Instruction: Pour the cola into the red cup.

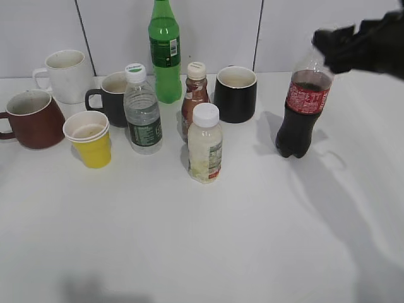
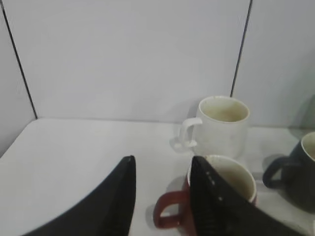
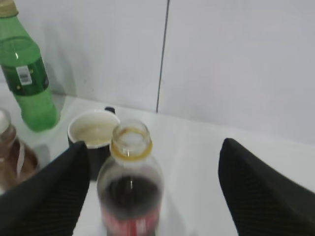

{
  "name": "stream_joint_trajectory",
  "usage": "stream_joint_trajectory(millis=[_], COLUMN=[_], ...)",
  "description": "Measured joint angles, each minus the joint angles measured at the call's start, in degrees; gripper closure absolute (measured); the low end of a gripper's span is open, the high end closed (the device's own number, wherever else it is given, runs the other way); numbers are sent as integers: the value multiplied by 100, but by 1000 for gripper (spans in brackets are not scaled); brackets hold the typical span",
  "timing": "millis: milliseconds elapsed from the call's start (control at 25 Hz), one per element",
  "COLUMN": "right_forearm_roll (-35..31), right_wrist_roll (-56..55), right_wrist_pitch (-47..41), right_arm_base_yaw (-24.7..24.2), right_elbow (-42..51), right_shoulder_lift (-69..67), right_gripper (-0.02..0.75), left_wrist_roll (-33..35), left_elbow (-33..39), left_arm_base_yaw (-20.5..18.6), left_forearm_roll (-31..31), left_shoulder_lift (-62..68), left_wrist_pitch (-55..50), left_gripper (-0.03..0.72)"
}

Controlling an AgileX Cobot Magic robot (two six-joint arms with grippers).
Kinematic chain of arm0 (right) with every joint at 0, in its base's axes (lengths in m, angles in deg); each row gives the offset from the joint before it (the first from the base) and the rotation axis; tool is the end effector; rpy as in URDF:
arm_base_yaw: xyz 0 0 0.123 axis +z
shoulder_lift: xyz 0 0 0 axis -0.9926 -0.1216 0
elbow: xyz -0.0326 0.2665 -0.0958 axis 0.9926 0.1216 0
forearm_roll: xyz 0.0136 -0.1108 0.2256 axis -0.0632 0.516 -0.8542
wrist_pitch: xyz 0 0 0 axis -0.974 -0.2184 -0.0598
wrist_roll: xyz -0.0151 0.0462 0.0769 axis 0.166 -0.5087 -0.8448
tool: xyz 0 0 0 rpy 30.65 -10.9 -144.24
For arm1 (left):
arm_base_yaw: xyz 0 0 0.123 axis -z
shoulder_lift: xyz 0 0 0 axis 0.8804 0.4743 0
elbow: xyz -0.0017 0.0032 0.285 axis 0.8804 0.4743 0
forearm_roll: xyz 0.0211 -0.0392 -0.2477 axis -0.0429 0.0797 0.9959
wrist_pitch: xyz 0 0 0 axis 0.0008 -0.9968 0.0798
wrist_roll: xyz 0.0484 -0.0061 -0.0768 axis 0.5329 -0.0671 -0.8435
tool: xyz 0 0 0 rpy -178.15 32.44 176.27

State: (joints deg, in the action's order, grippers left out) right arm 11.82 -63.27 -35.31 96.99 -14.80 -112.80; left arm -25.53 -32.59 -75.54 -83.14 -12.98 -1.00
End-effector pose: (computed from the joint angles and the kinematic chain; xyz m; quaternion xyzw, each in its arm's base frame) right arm 0.3025 0.0793 0.2477 -0.1357 0.7617 0.0703 0.6296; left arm 0.2252 0.0392 0.2393 -0.0456 0.7757 0.0021 0.6294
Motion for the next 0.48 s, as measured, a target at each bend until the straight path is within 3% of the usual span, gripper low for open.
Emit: stream_joint_trajectory(millis=[280, 480], right_forearm_roll=[7, -47], right_wrist_roll=[-52, -68], right_wrist_pitch=[-2116, -3373], right_arm_base_yaw=[0, 255], right_elbow=[-178, -178], right_shoulder_lift=[1331, 2145], right_gripper=[131, 141], left_wrist_roll=[-52, -52], left_elbow=[-1053, -1533], left_arm_base_yaw=[1069, 1568], left_forearm_roll=[273, 470], left_shoulder_lift=[-1420, -2496], left_wrist_pitch=[-3523, -5636], left_gripper=[398, 398])
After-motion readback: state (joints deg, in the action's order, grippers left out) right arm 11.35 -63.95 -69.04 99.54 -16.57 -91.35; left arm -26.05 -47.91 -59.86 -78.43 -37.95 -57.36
